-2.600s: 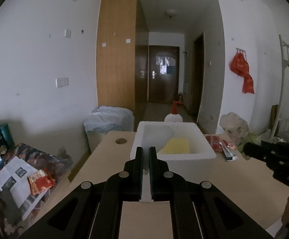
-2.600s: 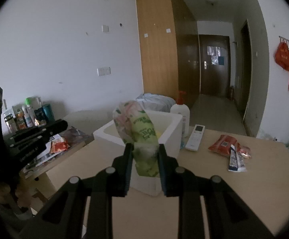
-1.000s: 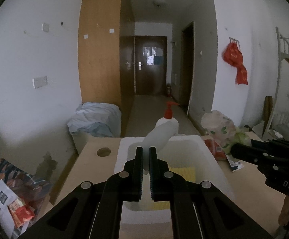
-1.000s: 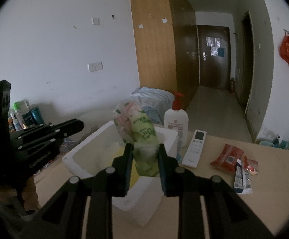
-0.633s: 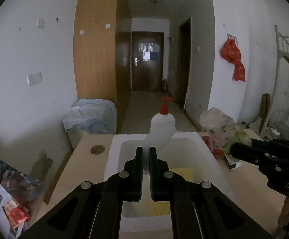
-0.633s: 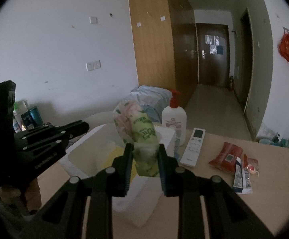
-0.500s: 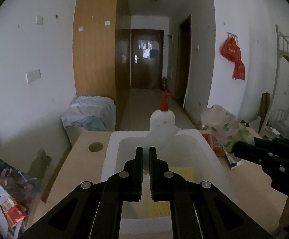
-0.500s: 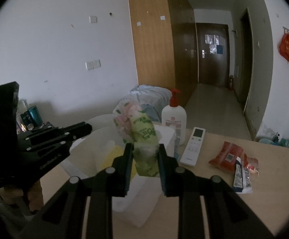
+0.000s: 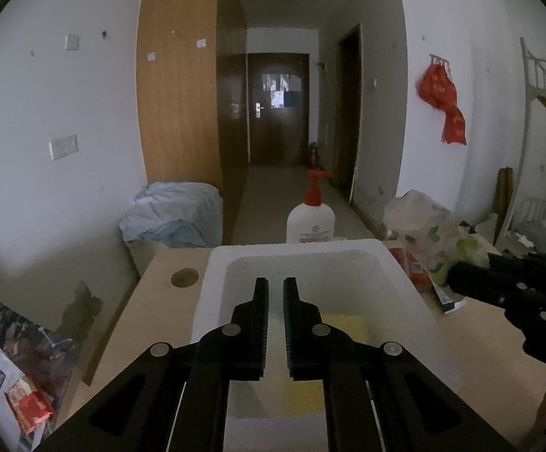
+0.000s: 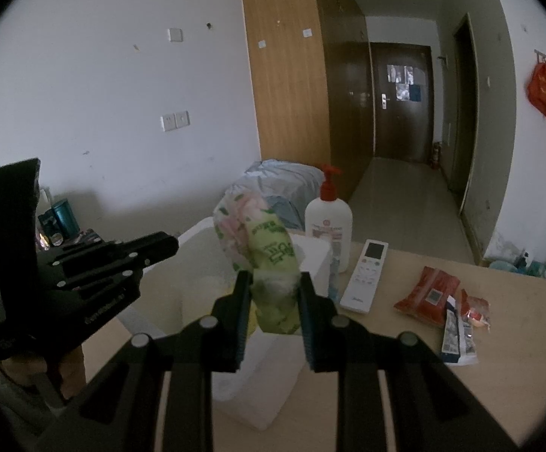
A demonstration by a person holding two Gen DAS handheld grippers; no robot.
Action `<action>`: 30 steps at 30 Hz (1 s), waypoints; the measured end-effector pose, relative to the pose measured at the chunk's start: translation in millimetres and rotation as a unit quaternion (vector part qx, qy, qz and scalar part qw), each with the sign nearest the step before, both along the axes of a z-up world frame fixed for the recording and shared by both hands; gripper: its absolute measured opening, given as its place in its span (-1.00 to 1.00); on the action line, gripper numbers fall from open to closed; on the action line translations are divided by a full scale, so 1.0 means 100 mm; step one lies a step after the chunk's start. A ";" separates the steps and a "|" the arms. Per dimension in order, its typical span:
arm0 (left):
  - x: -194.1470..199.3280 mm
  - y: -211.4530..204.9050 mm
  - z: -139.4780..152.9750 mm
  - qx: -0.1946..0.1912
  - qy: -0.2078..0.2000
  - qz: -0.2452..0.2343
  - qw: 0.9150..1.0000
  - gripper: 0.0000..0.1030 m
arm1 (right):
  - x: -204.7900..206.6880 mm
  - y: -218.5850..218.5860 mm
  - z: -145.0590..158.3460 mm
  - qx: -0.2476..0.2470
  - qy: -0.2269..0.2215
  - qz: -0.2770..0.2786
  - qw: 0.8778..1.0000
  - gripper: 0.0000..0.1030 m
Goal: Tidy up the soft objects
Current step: 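Lower the plastic packet into the foam box and open the right gripper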
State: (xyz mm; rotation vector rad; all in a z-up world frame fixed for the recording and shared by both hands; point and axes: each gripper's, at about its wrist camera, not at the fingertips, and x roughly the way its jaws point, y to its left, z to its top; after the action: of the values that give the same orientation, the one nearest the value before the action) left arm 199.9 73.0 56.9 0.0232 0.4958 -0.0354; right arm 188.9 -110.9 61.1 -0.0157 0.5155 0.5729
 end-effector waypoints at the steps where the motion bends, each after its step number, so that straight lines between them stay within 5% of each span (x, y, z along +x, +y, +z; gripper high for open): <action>1: 0.01 0.00 -0.01 0.001 0.003 0.002 1.000 -0.24 | 0.00 0.01 0.00 -0.001 0.000 -0.001 1.000 -0.46; 2: 0.02 0.01 -0.02 0.002 0.006 0.008 1.000 0.10 | 0.00 0.00 0.00 -0.001 0.001 -0.001 1.000 -0.46; 3: 0.02 0.02 -0.02 0.003 0.006 0.013 1.000 0.75 | -0.01 0.00 0.00 -0.001 0.001 -0.001 1.000 -0.46; 4: 0.01 0.03 -0.02 0.003 0.000 0.021 1.000 0.99 | -0.01 0.00 0.00 -0.001 0.001 -0.001 1.000 -0.46; 7: -0.08 0.08 0.03 0.004 -0.033 0.038 0.999 0.99 | -0.01 0.00 0.01 -0.001 0.001 -0.001 1.000 -0.46; 30: -0.30 0.36 0.08 0.006 -0.039 0.085 0.996 0.99 | 0.04 0.22 -0.04 -0.004 0.007 0.024 1.000 -0.46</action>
State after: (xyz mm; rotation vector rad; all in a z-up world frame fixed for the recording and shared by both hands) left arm 169.7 109.3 64.4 -0.0063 0.4184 0.1354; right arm 192.9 -89.0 57.2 -0.0305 0.5323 0.6177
